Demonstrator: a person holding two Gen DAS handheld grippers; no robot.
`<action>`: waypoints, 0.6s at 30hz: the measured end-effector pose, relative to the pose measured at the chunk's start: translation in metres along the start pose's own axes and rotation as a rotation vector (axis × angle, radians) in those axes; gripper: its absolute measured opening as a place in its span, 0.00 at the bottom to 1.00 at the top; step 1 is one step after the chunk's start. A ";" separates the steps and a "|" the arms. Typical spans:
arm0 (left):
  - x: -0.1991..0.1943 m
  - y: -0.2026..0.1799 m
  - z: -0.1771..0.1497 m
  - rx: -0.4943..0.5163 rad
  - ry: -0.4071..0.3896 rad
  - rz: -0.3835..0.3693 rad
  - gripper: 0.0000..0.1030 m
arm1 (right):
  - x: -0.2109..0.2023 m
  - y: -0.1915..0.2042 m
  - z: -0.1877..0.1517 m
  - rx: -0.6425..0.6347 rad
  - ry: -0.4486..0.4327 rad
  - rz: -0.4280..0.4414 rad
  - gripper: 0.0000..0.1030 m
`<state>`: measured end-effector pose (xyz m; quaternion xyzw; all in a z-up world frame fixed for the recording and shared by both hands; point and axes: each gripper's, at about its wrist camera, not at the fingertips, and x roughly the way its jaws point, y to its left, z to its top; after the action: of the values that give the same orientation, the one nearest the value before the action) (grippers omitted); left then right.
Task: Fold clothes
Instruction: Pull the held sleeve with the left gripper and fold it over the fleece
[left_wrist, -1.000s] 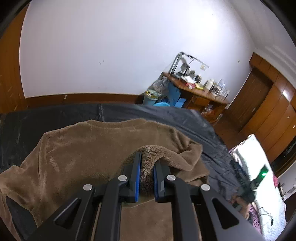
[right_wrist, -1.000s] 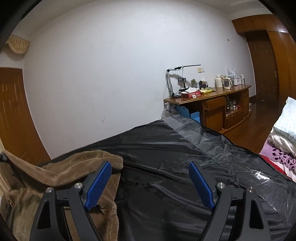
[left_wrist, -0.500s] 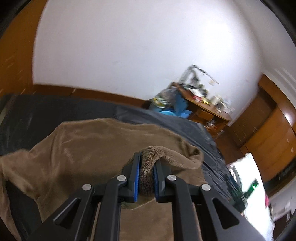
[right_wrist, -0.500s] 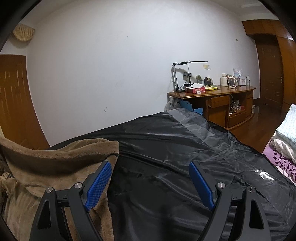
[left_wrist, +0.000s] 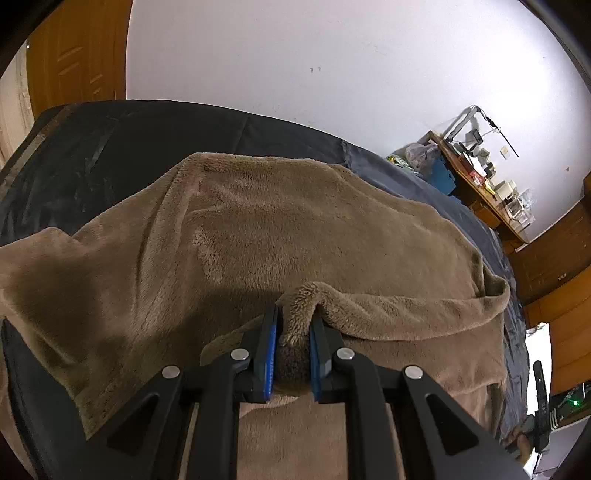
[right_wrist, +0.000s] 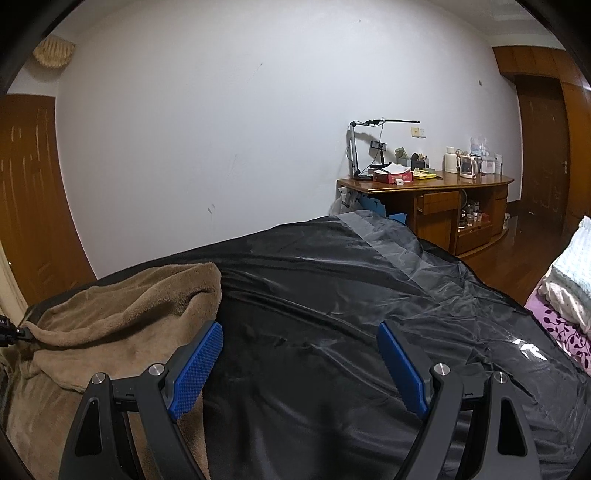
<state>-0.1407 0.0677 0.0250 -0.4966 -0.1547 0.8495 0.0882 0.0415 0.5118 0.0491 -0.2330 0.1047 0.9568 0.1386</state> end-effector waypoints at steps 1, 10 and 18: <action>0.000 0.001 0.001 -0.008 -0.002 -0.007 0.16 | 0.000 0.000 0.000 0.002 0.000 0.003 0.85; 0.010 0.023 0.009 -0.075 -0.026 -0.043 0.19 | 0.021 0.032 0.016 -0.183 0.171 0.143 0.85; 0.023 0.030 0.012 -0.088 -0.037 -0.095 0.24 | 0.081 0.120 0.032 -0.414 0.360 0.285 0.85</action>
<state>-0.1620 0.0444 0.0013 -0.4765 -0.2170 0.8456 0.1037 -0.0789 0.4251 0.0543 -0.4052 -0.0382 0.9109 -0.0683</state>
